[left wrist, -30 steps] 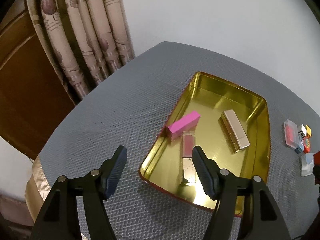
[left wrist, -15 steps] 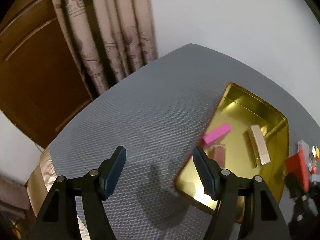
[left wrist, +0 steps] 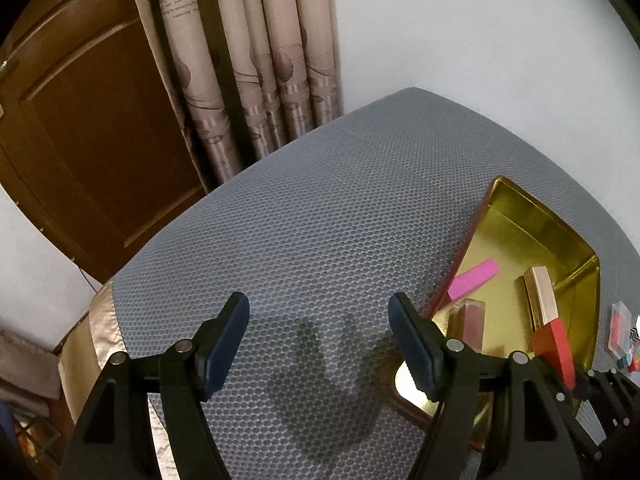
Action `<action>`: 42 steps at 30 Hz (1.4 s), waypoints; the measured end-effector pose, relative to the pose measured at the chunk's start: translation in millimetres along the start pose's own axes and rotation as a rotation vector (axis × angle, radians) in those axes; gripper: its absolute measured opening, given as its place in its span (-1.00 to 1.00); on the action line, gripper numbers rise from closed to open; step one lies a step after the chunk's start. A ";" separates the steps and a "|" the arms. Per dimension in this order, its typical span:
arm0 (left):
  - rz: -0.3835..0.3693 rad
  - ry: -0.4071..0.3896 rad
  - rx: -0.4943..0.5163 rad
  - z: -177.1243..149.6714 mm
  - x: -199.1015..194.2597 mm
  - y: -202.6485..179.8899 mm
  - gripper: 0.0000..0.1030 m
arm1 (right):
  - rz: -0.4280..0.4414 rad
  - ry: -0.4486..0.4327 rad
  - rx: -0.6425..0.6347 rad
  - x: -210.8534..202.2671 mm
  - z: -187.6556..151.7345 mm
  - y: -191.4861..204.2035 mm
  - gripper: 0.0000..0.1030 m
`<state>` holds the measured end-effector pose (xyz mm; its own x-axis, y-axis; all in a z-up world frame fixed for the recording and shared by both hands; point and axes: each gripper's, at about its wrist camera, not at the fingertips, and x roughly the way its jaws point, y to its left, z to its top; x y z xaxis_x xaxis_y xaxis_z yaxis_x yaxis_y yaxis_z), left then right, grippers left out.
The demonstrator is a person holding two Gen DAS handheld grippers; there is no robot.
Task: Organize rigid objects
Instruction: 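Carry the red block with right gripper over the tin, then lower the red block into the tin and open the right gripper, then move the right gripper to the clear box holding a blue sponge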
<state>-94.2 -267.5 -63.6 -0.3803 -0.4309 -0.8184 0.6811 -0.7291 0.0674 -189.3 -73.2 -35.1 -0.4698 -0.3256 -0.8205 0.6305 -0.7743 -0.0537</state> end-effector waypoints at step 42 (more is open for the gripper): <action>0.025 0.000 0.018 3.1 -0.6 -2.8 0.39 | -0.188 -0.105 0.314 -78.5 -88.8 -127.6 0.34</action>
<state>-97.8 -266.8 -61.5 -0.3638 -0.4490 -0.8161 0.6788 -0.7278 0.0979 -178.0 99.3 -14.3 -0.6306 -0.2032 -0.7490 0.3151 -0.9490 -0.0078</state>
